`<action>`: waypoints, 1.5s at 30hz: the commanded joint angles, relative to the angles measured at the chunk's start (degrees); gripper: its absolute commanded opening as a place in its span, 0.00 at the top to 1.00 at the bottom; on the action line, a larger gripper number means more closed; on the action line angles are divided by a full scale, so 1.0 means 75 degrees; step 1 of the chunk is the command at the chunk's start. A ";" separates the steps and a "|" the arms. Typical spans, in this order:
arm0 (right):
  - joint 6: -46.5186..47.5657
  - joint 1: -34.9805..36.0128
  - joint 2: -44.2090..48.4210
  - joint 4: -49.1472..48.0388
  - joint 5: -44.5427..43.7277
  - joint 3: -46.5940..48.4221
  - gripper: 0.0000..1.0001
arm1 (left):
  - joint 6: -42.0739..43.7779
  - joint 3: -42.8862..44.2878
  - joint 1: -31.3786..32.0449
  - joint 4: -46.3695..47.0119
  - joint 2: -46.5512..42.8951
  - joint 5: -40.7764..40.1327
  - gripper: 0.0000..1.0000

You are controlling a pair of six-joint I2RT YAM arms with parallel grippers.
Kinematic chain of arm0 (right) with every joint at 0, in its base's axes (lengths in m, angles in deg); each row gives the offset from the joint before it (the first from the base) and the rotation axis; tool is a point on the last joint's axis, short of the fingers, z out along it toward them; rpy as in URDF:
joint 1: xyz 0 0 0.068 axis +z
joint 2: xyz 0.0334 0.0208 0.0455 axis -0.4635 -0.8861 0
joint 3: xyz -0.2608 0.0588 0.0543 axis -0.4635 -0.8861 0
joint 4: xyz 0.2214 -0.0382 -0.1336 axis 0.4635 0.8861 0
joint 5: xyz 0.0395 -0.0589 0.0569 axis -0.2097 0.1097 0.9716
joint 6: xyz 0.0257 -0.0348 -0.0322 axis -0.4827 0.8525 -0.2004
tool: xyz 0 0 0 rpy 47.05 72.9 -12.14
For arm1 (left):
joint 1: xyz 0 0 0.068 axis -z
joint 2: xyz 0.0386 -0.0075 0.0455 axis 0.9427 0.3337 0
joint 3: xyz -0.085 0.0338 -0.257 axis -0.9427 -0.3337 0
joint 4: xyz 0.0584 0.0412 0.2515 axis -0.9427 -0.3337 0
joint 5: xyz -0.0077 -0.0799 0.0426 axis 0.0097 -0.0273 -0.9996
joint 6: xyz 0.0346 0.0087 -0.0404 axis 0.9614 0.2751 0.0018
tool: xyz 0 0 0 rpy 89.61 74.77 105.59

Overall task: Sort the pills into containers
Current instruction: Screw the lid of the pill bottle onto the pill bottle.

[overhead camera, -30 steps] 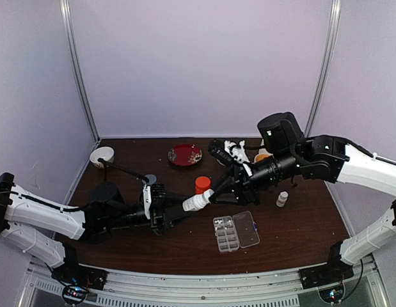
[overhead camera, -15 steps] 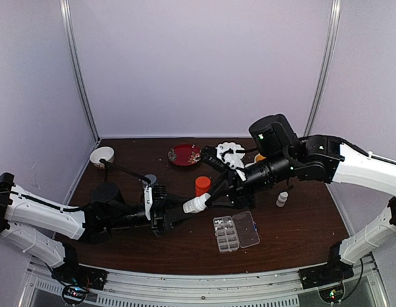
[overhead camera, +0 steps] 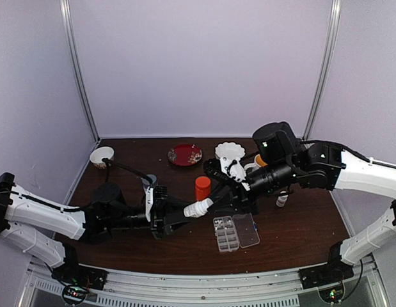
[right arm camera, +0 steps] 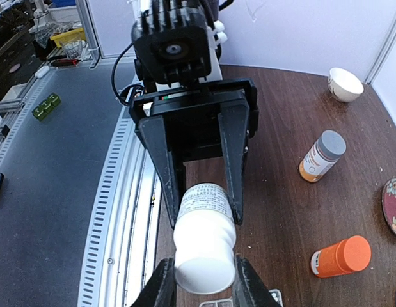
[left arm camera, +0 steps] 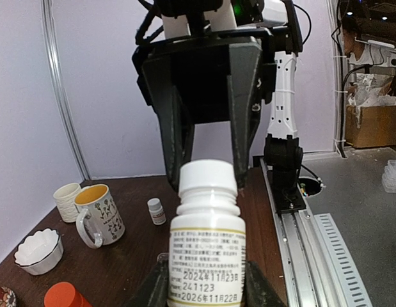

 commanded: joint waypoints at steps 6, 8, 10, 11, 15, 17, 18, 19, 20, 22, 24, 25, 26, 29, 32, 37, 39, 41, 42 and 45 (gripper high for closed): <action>0.1912 0.0130 0.0182 -0.0034 0.0447 -0.0454 0.80 | -0.0796 0.0343 -0.0050 0.1290 0.0013 0.0483 0.95; 0.2411 0.0140 0.0080 0.0373 0.0366 -0.0244 0.79 | -0.0977 0.0499 -0.0114 0.1077 0.0008 0.0726 0.95; 0.2923 0.0131 0.0069 0.0601 0.0219 -0.0140 0.79 | -0.1102 0.0621 -0.0149 0.0825 -0.0016 0.0831 0.95; 0.3127 0.0133 0.0081 0.0641 0.0143 -0.0142 0.79 | -0.1163 0.0678 -0.0160 0.0704 -0.0045 0.0841 0.95; 0.4124 0.0137 0.0131 0.0805 0.0124 -0.0199 0.78 | -0.1388 0.0782 -0.0205 0.0551 -0.0111 0.0948 0.95; 0.4500 0.0132 0.0121 0.0789 0.0120 -0.0201 0.78 | -0.1518 0.0855 -0.0214 0.0497 -0.0101 0.1051 0.95; 0.4808 0.0133 0.0121 0.0845 0.0138 -0.0201 0.78 | -0.1595 0.0920 -0.0223 0.0415 -0.0086 0.1100 0.95; 0.5125 0.0139 0.0120 0.0865 0.0138 -0.0196 0.78 | -0.1652 0.0998 -0.0231 0.0296 -0.0075 0.1159 0.95; 0.5219 0.0139 0.0119 0.0787 0.0092 -0.0190 0.78 | -0.1702 0.1073 -0.0234 0.0195 -0.0055 0.1219 0.95; 0.5500 0.0142 0.0118 0.0668 0.0026 -0.0200 0.77 | -0.1807 0.1150 -0.0237 0.0172 -0.0023 0.1325 0.95; 0.5952 0.0142 0.0121 0.0608 0.0038 -0.0237 0.77 | -0.1933 0.1191 -0.0247 0.0267 0.0023 0.1412 0.95; 0.6181 0.0142 0.0121 0.0576 0.0027 -0.0263 0.77 | -0.1997 0.1224 -0.0249 0.0290 0.0060 0.1478 0.95; 0.6265 0.0152 0.0131 0.0474 0.0020 -0.0289 0.77 | -0.2044 0.1265 -0.0249 0.0301 0.0105 0.1542 0.95; 0.6121 0.0142 0.0113 0.0085 -0.0075 -0.0285 0.78 | -0.2113 0.1334 -0.0256 0.0341 0.0162 0.1637 0.95; 0.5043 0.0139 -0.0017 -0.0210 -0.0082 -0.0089 0.78 | -0.1939 0.1248 -0.0250 0.0245 0.0047 0.1355 0.96; 0.2709 0.0134 -0.0199 -0.0255 -0.0127 0.0097 0.80 | -0.1070 0.1146 -0.0253 -0.0428 -0.0323 0.0810 0.96; 0.2021 0.0132 -0.0248 -0.0134 -0.0057 0.0140 0.82 | -0.0685 0.1173 -0.0252 -0.0765 -0.0476 0.0500 0.97; 0.0975 0.0132 -0.0254 -0.0279 -0.0018 0.0097 0.82 | -0.0277 0.1199 -0.0255 -0.1024 -0.0596 0.0193 0.97; 0.0375 0.0139 -0.0273 -0.0348 -0.0028 0.0090 0.81 | -0.0112 0.1206 -0.0251 -0.1121 -0.0634 0.0069 0.97; -0.1525 0.0142 -0.0351 -0.0421 -0.0140 0.0155 0.84 | 0.0790 0.1312 -0.0249 -0.1544 -0.0707 -0.0260 0.97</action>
